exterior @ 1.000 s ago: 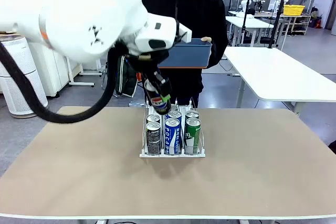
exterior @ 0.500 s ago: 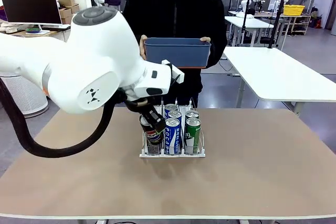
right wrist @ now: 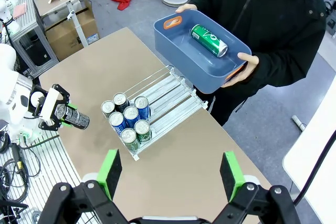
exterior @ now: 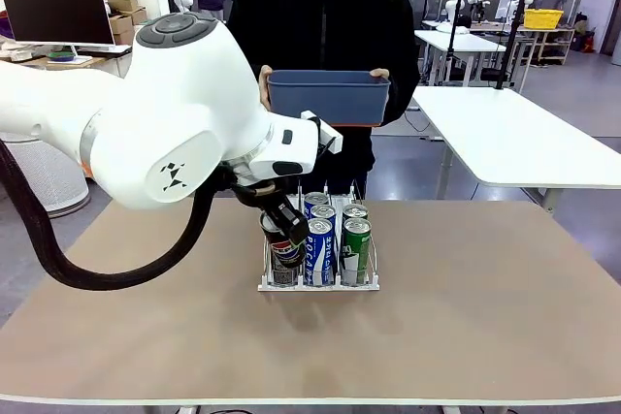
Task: Fill the beverage cans into the dispenser.
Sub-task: Place the picked Pepsi coke in the line of the Automatic Can Dispenser with the same cans.
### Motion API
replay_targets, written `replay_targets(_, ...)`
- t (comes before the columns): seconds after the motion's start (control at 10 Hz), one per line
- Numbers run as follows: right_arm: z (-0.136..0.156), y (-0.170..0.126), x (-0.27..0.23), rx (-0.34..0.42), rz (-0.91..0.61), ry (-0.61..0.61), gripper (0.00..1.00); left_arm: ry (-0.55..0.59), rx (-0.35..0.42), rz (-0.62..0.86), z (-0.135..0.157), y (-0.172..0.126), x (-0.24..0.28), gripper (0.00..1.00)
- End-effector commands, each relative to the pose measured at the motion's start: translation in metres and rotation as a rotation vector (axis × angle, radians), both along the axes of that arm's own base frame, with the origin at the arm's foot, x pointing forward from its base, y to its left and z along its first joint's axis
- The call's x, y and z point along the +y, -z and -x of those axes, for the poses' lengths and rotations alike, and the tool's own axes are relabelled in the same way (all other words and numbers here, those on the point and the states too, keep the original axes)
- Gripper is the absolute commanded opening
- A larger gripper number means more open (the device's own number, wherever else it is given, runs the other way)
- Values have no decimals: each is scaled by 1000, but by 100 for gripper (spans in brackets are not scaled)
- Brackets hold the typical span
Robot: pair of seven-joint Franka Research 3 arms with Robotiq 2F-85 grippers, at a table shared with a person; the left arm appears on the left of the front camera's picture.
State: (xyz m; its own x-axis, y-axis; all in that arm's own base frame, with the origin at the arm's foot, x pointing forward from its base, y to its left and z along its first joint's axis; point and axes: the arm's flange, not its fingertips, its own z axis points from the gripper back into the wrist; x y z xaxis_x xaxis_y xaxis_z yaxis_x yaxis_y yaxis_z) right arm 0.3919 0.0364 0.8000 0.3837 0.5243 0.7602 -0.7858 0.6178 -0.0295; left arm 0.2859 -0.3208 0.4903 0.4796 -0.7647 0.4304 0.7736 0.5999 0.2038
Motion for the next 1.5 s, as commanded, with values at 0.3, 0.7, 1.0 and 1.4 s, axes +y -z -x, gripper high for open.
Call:
replay_targets(0.3, 0, 0, 0, 2, -1, 1, 100, -39, 13, 55, -29, 22, -1, 58)
replay_targets(0.7, 0, 0, 0, 2, -1, 1, 100, -58, 36, 28, -42, 39, 0, 58)
replay_targets(1.0, 0, 0, 0, 2, -1, 1, 100, -79, 63, 16, -50, 49, 6, 58)
replay_targets(1.4, 0, 0, 0, 2, -1, 1, 100, -92, 57, 9, -62, 59, 6, 58)
